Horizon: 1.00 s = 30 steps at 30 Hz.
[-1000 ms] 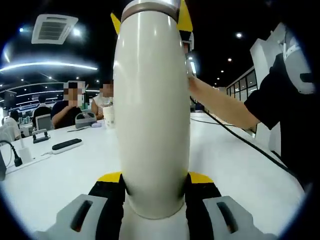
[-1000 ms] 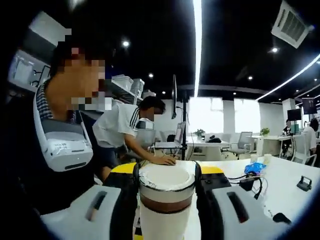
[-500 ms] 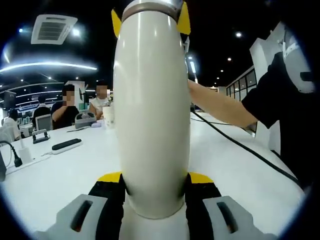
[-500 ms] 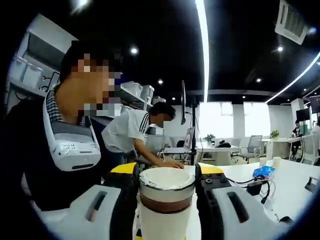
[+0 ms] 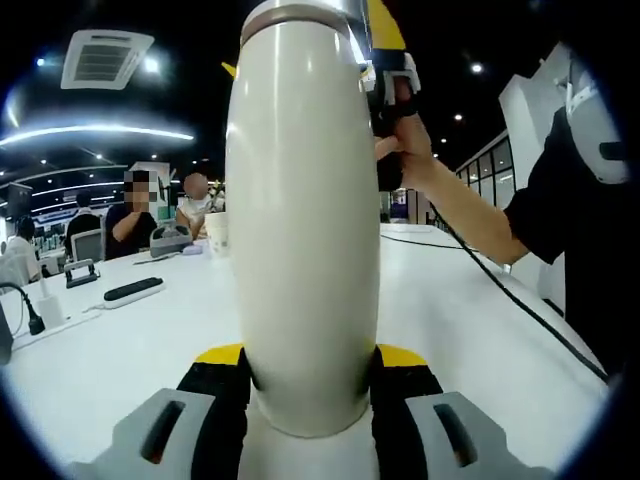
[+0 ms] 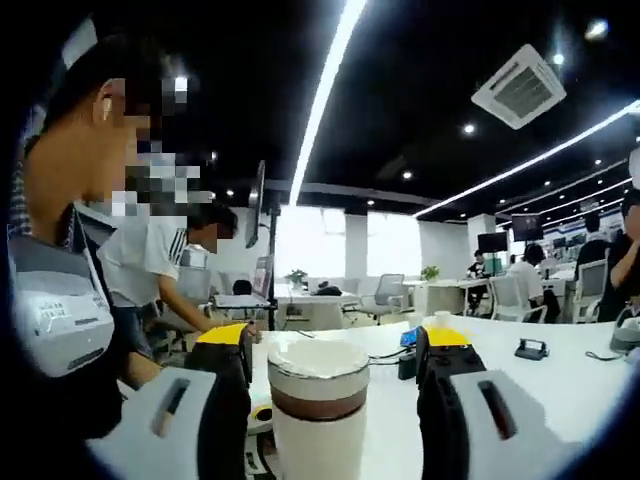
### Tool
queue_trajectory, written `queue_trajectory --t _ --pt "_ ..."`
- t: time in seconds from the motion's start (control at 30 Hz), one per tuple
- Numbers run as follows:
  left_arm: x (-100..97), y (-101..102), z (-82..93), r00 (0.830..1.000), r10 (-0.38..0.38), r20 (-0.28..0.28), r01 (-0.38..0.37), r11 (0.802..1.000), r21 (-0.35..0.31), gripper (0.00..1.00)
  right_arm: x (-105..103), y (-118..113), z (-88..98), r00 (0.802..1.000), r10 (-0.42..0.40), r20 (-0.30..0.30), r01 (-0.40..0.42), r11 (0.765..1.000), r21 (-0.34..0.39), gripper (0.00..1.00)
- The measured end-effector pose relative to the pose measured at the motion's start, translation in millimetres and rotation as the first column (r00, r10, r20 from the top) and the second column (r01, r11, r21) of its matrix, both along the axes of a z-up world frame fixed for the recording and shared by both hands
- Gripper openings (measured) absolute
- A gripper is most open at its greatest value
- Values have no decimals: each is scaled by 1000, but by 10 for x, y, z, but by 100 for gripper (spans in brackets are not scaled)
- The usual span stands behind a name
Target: Grasp the water cup twist off the cup lid place the cup lid on the table
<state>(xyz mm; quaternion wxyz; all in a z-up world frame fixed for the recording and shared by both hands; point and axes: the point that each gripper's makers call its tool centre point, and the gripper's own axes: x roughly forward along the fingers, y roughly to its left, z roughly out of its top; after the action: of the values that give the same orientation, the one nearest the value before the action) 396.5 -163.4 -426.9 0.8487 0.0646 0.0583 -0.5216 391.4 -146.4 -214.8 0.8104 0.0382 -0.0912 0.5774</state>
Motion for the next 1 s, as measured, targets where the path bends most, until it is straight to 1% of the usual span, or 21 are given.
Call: queue_trajectory --t 0.03,0.1,0.13,0.17,0.23,0.27,0.33,0.43,0.47,0.57,0.63,0.77,0.87,0.9,0.93,0.97,1.0 --pt "0 1 -1 1000 0 0 0 1000 1 49 -14 -18 33 999 -29 -18 30 999 18 66" --pt "1 1 -4 1000 1 -1 -1 1000 1 49 -93 -27 88 999 -36 -26 38 998 48 62" --pt "1 1 -5 1000 1 -1 -1 1000 2 49 -81 -39 88 997 -56 -45 59 997 54 58" --pt "0 -1 -6 1000 2 0 -2 1000 3 49 -98 -37 94 996 -73 -46 76 995 57 55" --pt "-2 -4 -7 1000 2 0 -2 1000 4 49 -118 -15 88 996 -78 -35 79 996 50 52" --pt "-2 -5 -9 1000 4 1 -4 1000 6 49 -96 5 52 994 -103 -35 104 994 26 52" --pt "-2 -5 -11 1000 6 2 -6 1000 8 49 -76 41 13 993 -120 -17 120 993 5 52" --pt "-5 -6 -16 1000 6 3 -6 1000 9 49 -14 74 -44 990 -140 -19 140 990 -8 52" --pt "-6 -7 -17 1000 6 3 -6 1000 10 49 22 90 -76 989 -145 -29 145 989 -13 52" --pt "-8 -7 -21 1000 7 1 -7 1000 10 49 49 145 -128 990 -127 -53 126 992 -21 50" --pt "-9 -7 -23 1000 7 1 -7 1000 11 49 48 160 -137 991 -122 -54 121 992 -24 47" --pt "-13 -2 -29 1000 7 -3 -7 1000 12 49 58 170 -132 993 -107 -47 105 994 -32 47" --pt "-12 -2 -28 1000 6 -3 -6 1000 13 49 41 165 -131 998 -64 -27 63 997 -38 47" --pt "-13 -4 -29 1000 6 -4 -6 1000 13 49 41 162 -130 998 -54 -24 53 998 -39 47" --pt "-14 -7 -29 1000 6 -3 -6 1000 14 49 33 163 -129 999 -22 -24 21 999 -41 47" --pt "-14 -7 -29 1000 6 -3 -6 1000 14 49 32 162 -129 1000 -15 -24 14 999 -42 47" --pt "-11 -8 -27 1000 6 -3 -6 1000 14 49 21 170 -128 999 34 -25 -35 998 -43 47"
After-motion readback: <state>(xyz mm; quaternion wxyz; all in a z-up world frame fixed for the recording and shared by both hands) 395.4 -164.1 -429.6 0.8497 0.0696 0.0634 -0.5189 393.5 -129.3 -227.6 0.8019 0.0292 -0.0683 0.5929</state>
